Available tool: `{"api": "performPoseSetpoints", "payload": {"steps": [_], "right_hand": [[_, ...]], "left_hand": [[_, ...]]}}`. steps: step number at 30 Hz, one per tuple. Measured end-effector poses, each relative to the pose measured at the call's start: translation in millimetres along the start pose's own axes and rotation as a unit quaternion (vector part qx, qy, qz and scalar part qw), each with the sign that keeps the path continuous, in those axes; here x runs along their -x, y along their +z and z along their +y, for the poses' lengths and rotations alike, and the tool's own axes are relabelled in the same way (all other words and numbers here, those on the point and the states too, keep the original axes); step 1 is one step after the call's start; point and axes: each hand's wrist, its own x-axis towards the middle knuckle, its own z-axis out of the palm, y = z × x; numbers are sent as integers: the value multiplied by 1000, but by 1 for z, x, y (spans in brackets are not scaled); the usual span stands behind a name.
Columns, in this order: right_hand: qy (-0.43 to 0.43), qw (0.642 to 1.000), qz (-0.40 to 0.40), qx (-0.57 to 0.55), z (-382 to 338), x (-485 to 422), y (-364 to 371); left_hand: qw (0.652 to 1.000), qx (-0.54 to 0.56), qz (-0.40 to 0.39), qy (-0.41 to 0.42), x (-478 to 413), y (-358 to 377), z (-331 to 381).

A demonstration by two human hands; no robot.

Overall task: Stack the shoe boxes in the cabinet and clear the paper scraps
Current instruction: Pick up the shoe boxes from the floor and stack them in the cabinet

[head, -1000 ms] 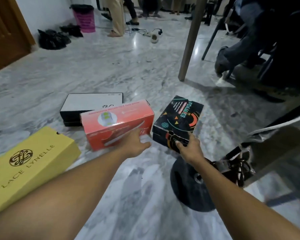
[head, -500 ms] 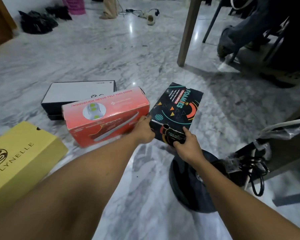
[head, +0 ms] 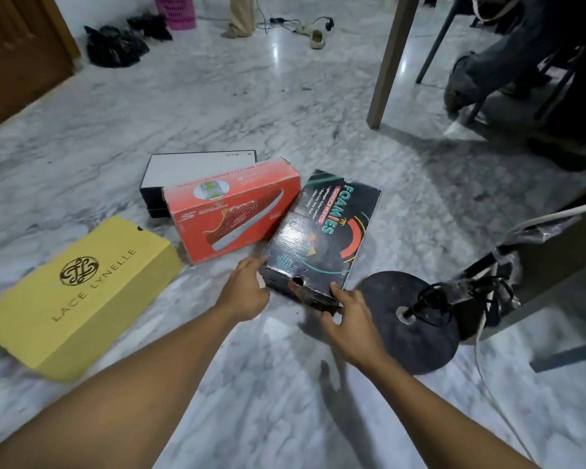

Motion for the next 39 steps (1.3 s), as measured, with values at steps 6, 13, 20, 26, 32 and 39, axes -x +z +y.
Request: {"api": "performPoseSetpoints", "payload": {"steps": [6,13,20,26,32,39], "right_hand": [[-26,999,-35,29,0,74,11],[-35,999,-36,-16,9,128,14],[-20,998,16,-61,1,124,0],[27,999,8,-38,0,86,-18],[51,993,47,-100,-19,102,1],[55,985,34,-159,-24,128,51]], "left_hand": [[997,45,-5,-62,95,12,-36],[981,160,60,-91,196,43,-52],[975,179,99,-81,253,69,-35],[981,185,57,-13,258,77,-19],[973,54,215,-69,187,2,-67],[990,25,-9,-137,111,-84,-102]]}}
